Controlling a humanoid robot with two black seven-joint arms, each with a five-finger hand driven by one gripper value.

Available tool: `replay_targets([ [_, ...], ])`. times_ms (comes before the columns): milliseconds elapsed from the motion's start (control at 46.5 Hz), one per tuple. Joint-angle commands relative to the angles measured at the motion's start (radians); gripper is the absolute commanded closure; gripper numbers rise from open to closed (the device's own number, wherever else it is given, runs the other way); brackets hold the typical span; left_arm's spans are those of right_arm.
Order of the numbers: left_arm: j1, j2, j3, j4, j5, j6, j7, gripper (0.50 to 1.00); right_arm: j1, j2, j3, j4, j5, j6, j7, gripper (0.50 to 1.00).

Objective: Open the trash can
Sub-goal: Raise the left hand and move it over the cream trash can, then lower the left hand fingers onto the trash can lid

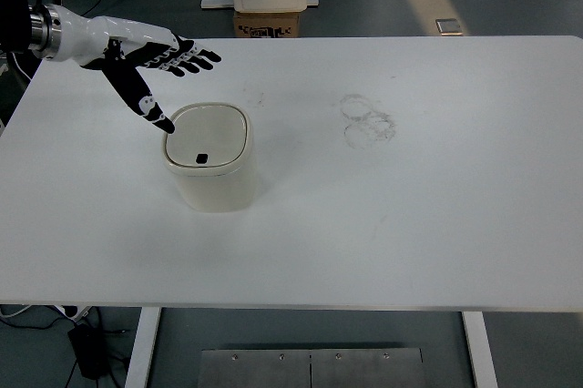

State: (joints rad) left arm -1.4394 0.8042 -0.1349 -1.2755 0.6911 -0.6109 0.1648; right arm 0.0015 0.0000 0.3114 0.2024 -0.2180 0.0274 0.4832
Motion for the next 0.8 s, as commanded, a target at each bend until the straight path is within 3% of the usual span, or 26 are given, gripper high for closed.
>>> replay_targets([
  [0, -0.009, 0.0, -0.002, -0.004, -0.013, 0.0, -0.001, 0.5, 0.0, 0.0, 0.0, 0.0, 0.0, 0.0, 0.0, 0.509],
  [258, -0.01, 0.026, 0.0, -0.059, -0.024, 0.0, -0.001, 0.5, 0.0, 0.0, 0.0, 0.0, 0.0, 0.0, 0.0, 0.509],
  [495, 0.045, 0.161, -0.002, -0.18, -0.024, 0.0, -0.001, 0.5, 0.0, 0.0, 0.0, 0.0, 0.0, 0.0, 0.0, 0.509],
  [774, 0.093, 0.161, -0.002, -0.194, -0.022, 0.0, -0.002, 0.5, 0.0, 0.0, 0.0, 0.0, 0.0, 0.0, 0.0, 0.509],
])
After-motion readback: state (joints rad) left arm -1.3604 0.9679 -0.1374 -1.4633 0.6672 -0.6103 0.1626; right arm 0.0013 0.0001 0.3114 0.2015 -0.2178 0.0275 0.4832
